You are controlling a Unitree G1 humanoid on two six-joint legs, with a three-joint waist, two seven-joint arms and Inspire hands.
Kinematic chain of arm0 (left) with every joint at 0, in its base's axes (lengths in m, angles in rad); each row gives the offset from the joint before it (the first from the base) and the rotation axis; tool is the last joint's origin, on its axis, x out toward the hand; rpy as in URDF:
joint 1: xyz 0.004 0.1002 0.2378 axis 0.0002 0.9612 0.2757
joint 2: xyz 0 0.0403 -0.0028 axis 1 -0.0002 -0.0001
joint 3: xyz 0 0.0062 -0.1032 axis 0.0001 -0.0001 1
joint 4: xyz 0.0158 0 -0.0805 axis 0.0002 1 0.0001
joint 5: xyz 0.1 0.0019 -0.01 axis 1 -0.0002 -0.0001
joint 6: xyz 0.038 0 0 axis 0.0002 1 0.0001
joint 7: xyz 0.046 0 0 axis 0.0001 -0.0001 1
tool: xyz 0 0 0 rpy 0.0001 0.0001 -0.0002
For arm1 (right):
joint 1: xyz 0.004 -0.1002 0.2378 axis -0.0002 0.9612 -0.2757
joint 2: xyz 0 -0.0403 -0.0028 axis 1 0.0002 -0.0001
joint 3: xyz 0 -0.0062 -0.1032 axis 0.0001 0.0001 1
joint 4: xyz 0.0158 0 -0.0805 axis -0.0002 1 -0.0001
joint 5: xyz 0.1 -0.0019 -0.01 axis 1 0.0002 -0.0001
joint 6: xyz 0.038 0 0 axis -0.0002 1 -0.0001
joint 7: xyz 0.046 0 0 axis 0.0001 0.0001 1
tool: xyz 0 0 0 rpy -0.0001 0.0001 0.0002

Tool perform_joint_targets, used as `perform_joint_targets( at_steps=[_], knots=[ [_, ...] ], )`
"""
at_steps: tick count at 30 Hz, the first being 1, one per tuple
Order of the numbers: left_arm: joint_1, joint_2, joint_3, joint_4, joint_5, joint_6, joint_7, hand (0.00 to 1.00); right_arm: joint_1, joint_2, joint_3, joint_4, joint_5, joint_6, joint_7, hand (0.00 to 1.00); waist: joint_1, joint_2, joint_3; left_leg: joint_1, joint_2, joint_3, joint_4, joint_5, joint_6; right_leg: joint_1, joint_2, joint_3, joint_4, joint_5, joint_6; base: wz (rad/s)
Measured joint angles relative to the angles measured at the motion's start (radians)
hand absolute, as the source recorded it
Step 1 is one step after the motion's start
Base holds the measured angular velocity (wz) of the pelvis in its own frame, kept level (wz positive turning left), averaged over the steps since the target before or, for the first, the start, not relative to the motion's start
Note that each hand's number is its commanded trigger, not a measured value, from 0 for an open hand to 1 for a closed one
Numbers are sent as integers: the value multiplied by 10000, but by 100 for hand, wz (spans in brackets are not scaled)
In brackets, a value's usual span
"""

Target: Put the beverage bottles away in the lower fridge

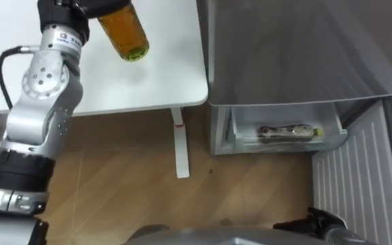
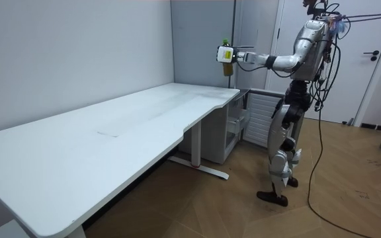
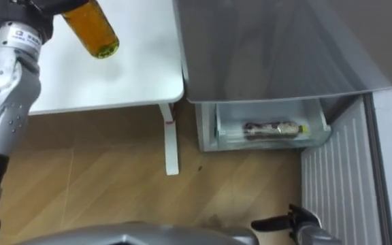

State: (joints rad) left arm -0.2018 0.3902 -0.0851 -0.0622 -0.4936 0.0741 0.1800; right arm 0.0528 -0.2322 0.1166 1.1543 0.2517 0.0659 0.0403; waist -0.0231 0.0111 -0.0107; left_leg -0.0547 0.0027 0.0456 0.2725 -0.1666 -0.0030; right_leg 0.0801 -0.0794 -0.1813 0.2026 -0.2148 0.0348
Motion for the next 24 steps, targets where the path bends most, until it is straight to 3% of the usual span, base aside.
perform_joint_targets(
  at_steps=[3,5,8,12,16,24],
  knots=[
    [234,-285,39,-163,-61,1,-319,100,-24,-2,15,-564,-58,0,86,0,97,13,72,-93,-8,-85,50,-1,-3,-12,0,-119,-14,-10,-9,9],
    [488,-322,37,-417,-257,2,-520,100,-41,-24,16,-980,-62,1,190,0,97,8,89,-264,-7,-134,130,-2,-4,-115,12,-156,0,-15,-18,11],
    [886,-628,41,-428,-746,46,-859,100,-83,-27,127,-1313,-94,11,556,0,138,10,101,-273,-15,-146,145,-6,-6,-99,11,-182,-4,-15,-18,4],
    [1800,-1135,29,-428,-1021,108,-1524,100,59,22,244,-2436,-288,93,1038,0,256,-28,128,-251,-5,-60,114,-6,-6,-139,-12,-165,16,-30,-28,-4],
    [2443,-1258,-296,-429,-1232,351,-1967,100,-48,-38,689,-3583,-595,343,1734,0,248,-213,199,-240,-13,-82,98,-6,-7,-123,-18,-206,9,-51,-33,3],
    [3228,-1378,-941,-356,-1728,501,-3140,100,-84,-49,1053,-5088,-717,634,3474,0,263,-582,189,-180,-23,-57,76,-6,-7,-99,-37,-197,29,-48,-32,0]
  ],
)
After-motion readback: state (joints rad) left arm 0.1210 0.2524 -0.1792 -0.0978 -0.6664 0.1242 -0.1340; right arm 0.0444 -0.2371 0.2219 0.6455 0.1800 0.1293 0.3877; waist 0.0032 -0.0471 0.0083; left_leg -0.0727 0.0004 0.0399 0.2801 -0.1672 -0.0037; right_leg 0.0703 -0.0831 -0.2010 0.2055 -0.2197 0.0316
